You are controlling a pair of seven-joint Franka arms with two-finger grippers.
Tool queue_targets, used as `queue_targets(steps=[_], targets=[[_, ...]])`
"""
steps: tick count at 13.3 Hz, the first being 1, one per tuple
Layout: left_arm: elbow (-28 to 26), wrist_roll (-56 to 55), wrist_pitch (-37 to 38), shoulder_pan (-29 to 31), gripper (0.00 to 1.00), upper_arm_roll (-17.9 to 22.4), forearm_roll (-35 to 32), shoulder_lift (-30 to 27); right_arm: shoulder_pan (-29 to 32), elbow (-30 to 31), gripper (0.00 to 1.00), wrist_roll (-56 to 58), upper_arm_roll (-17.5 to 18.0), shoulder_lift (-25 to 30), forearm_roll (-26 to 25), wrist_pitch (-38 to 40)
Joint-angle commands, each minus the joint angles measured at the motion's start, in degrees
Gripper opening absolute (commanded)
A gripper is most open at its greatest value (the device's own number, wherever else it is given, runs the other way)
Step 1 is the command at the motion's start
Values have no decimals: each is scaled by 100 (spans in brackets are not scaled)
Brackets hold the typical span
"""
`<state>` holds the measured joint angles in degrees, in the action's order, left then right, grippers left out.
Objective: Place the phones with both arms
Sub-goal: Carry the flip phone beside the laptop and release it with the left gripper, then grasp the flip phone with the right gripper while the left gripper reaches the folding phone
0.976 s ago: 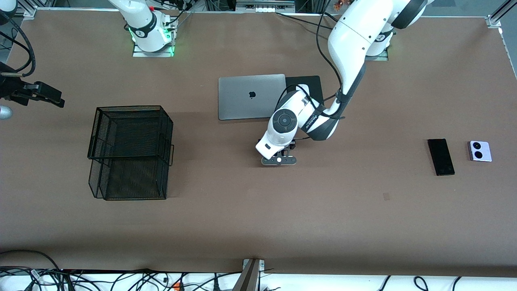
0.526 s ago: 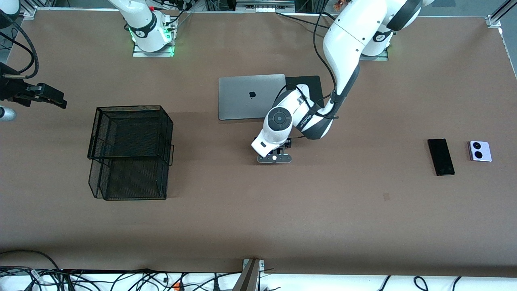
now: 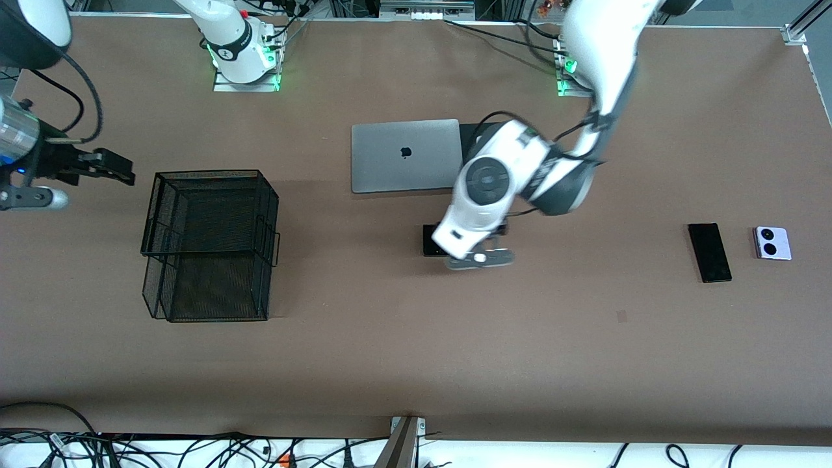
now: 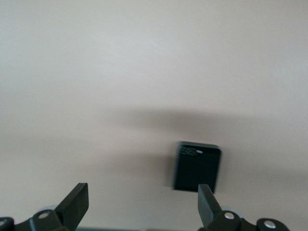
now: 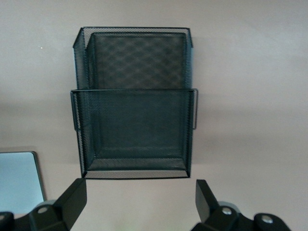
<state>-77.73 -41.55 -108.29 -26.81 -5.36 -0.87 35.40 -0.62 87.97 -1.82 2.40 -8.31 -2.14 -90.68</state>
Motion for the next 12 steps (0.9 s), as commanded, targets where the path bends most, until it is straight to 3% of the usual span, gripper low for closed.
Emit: queue_targets(steps=[1,6,9,12], targets=[[-225,-2,518,779,100,-53,-62,-586,-420,53,100,-485,15,-214,-6,-318],[-286,2069,977,2545,100,-53,-421,-675,-1754,1,100,-2302,6,-697,-6,-933],[-531,2773,470,3312,100,-53,-843,-490,-2686,-122,100,-3182,6,-1215,-41,-1555],[-936,3520,-270,3840,100,-53,-1090,-525,-3425,-857,100,-3631,6,-2127,-32,-1900]])
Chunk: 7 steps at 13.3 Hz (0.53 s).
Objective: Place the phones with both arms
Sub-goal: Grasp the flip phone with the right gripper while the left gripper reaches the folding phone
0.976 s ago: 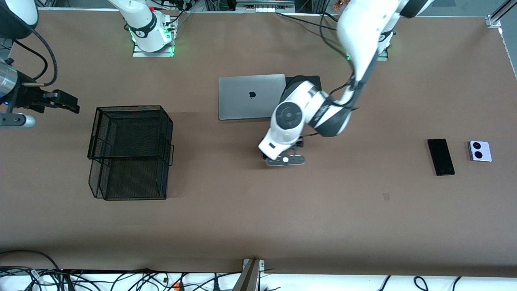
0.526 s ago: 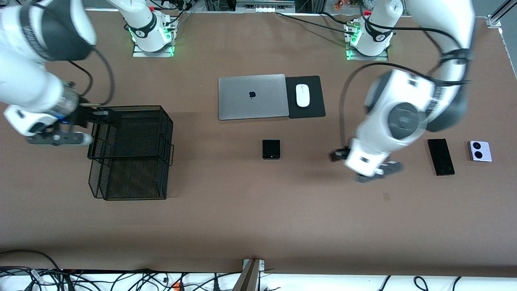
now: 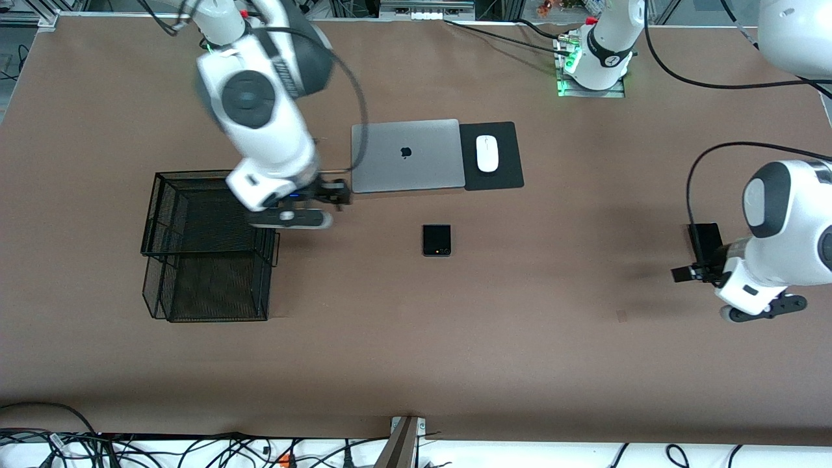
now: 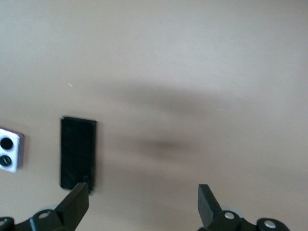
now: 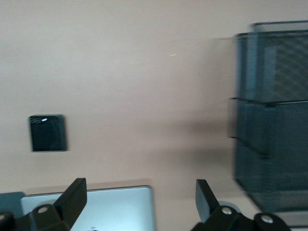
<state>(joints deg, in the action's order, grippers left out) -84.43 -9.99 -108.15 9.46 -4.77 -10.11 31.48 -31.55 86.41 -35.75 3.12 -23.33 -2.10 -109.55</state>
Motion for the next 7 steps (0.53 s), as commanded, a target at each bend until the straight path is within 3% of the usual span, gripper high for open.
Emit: queue_targets(steps=[1,4,7], targets=[[-345,531,-460,431,100,-111,-176,-107,-560,-1123,100,-327,-66,-1037,-45,-32],[-1484,954,-1872,863,100,-111,-193,-413,-1071,-2285,100,-730,-84,-2102,-53,-233],[-2295,981,-2762,1109,100,-120,-193,-599,-1326,-2340,100,-908,-84,-2456,-53,-856]])
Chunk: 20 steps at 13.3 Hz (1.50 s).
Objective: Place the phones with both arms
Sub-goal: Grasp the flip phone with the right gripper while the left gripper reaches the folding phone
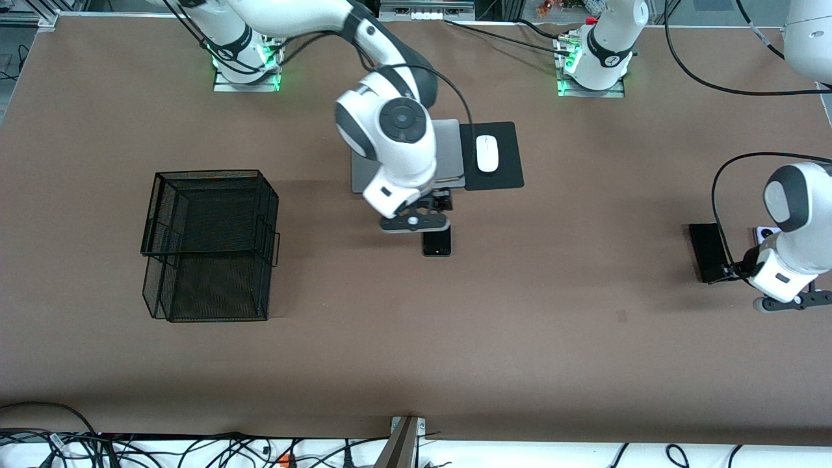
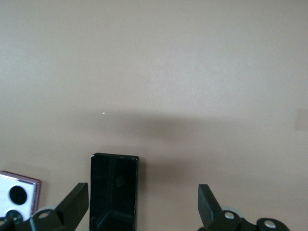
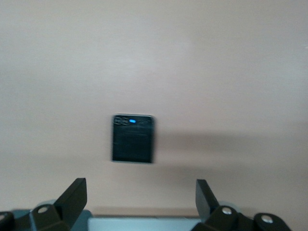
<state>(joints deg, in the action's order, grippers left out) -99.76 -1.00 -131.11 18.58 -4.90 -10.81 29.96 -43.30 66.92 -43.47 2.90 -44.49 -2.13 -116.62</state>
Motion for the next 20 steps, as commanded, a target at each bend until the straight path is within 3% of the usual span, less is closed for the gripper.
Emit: queue_targets(steps=[1,4,9,13,20], targets=[[-999,92,-746,268,100,-108,-132,-447,-265,-390,100,-161,-78,-463,-60,-324],[-1292,723,-1478,487,100,-99,-246,-316,-389,-390,100,-179,-131,-841,-208,-650],[-1301,830,-1496,989,100,-213,-228,115,-442,-390,100,-495,-245,-1246,-376,-1090],[-1300,830,-1496,1051,100,-248,-176,308,-723,-399,100,-828,-676,-1457,-385,-1363],[-1283,961,-1496,1069,100,-248,-176,441,-732,-390,100,-1119,-676,-1659,-385,-1566]])
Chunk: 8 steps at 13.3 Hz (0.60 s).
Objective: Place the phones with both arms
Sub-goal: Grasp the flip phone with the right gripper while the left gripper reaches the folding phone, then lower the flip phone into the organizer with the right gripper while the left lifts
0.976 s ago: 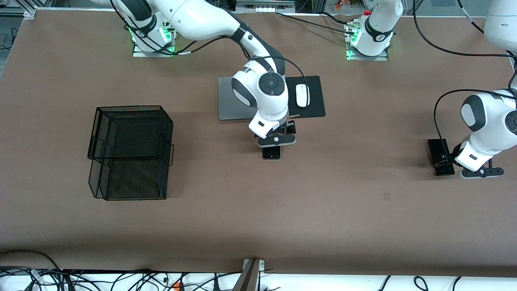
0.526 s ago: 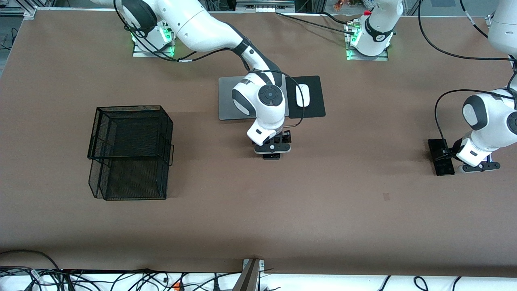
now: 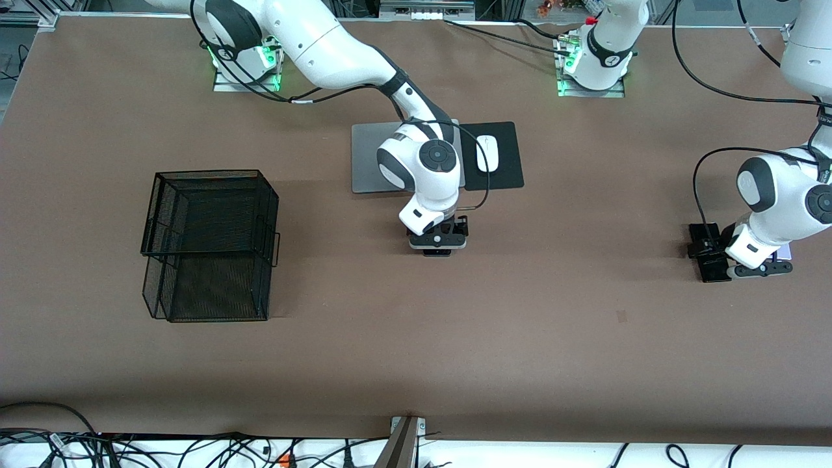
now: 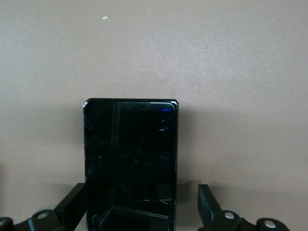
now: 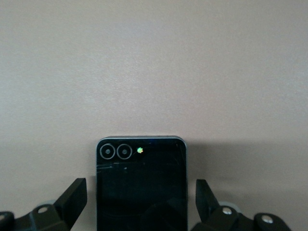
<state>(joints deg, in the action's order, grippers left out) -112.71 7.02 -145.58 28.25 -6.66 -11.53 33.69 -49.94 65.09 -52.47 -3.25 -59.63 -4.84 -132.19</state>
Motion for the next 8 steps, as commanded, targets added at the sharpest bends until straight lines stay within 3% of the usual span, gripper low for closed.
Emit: queue_targets(steps=[1,4,6,8], targets=[[21,255,-50,102,100,-73,-104,76,-60,-207,100,-237,-62,-145,-105,-8],[21,274,-50,146,100,-64,-104,93,-60,-207,99,-246,-62,-207,-105,-61],[29,274,-50,155,100,-64,-104,129,-60,-198,72,-246,-62,-233,-96,-105],[29,283,-50,155,100,-64,-104,137,-69,-207,39,-237,-62,-242,-96,-105]])
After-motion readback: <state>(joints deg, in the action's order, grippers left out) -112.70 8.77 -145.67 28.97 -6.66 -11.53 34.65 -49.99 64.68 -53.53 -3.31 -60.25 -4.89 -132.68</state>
